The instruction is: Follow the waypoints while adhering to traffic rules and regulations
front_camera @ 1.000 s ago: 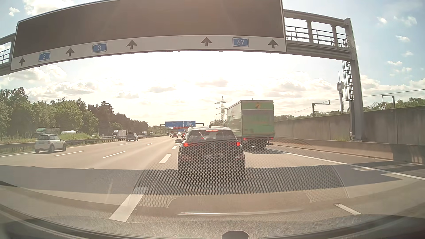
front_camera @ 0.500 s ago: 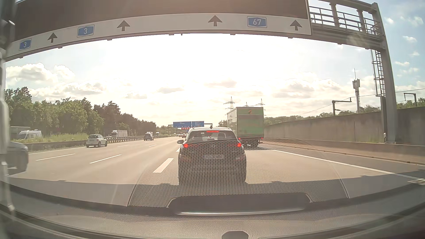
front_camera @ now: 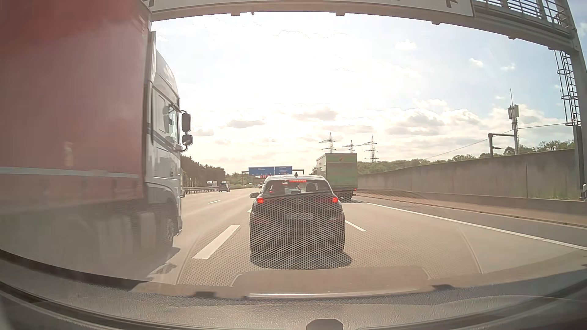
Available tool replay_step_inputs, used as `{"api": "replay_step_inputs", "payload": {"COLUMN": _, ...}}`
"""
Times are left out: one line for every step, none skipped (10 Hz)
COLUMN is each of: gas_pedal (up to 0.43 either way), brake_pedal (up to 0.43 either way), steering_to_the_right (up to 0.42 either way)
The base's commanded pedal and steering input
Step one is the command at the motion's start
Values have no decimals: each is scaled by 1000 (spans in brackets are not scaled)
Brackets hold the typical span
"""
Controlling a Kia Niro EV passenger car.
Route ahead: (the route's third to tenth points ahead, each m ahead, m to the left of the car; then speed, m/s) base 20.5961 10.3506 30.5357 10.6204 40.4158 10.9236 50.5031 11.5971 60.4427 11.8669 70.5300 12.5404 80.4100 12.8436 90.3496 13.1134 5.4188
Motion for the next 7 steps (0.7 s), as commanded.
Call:
{"api": "replay_step_inputs", "payload": {"gas_pedal": 0, "brake_pedal": 12, "steering_to_the_right": -35}}
{"api": "replay_step_inputs", "payload": {"gas_pedal": 0, "brake_pedal": 12, "steering_to_the_right": -32}}
{"api": "replay_step_inputs", "payload": {"gas_pedal": 0, "brake_pedal": 12, "steering_to_the_right": -29}}
{"api": "replay_step_inputs", "payload": {"gas_pedal": 0, "brake_pedal": 12, "steering_to_the_right": -25}}
{"api": "replay_step_inputs", "payload": {"gas_pedal": 0, "brake_pedal": 12, "steering_to_the_right": -21}}
{"api": "replay_step_inputs", "payload": {"gas_pedal": 0, "brake_pedal": 12, "steering_to_the_right": -17}}
{"api": "replay_step_inputs", "payload": {"gas_pedal": 0, "brake_pedal": 12, "steering_to_the_right": -14}}
